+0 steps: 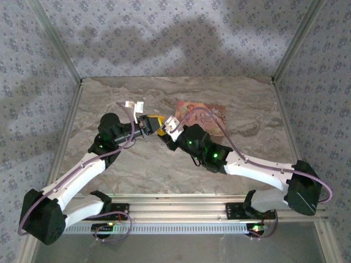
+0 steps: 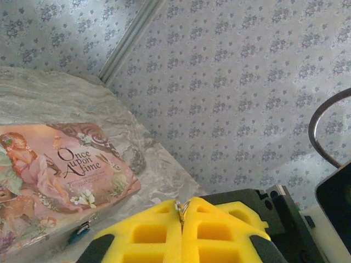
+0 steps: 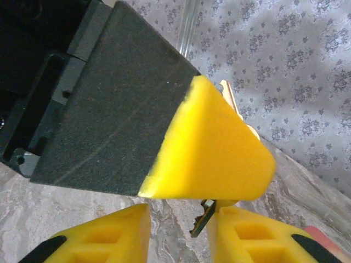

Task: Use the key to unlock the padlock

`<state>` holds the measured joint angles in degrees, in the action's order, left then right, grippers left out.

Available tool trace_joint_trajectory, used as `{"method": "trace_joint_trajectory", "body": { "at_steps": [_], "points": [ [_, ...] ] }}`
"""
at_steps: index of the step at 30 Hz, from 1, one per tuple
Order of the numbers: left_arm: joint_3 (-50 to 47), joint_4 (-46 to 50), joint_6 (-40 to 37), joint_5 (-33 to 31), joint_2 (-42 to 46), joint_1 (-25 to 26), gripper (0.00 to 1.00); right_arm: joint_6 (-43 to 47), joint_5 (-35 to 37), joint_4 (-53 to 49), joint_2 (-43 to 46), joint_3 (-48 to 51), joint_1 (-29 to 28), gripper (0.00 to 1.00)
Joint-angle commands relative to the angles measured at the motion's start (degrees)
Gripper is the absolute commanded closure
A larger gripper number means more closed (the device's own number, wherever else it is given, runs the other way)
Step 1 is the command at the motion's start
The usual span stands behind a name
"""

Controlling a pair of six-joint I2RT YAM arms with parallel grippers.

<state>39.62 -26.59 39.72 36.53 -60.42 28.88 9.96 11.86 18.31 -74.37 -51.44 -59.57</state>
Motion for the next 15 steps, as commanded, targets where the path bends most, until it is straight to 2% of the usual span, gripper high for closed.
{"method": "trace_joint_trajectory", "body": {
  "at_steps": [1, 3, 15],
  "points": [
    [-0.15, -1.10, 0.59, 0.56, 1.03, -0.04, 1.00, 1.77, 2.16, 2.12, -0.73, -2.36, -0.40, 0.69],
    [-0.26, -1.10, 0.63, 0.55, 1.09, 0.03, 1.00, 2.21, 2.33, 2.49, -0.82, -2.30, -0.38, 0.71],
    [-1.45, -0.85, 0.90, 0.29, 2.06, 0.22, 1.00, 3.82, 4.93, 2.01, 0.25, -2.24, -0.29, 1.00]
  ]
}}
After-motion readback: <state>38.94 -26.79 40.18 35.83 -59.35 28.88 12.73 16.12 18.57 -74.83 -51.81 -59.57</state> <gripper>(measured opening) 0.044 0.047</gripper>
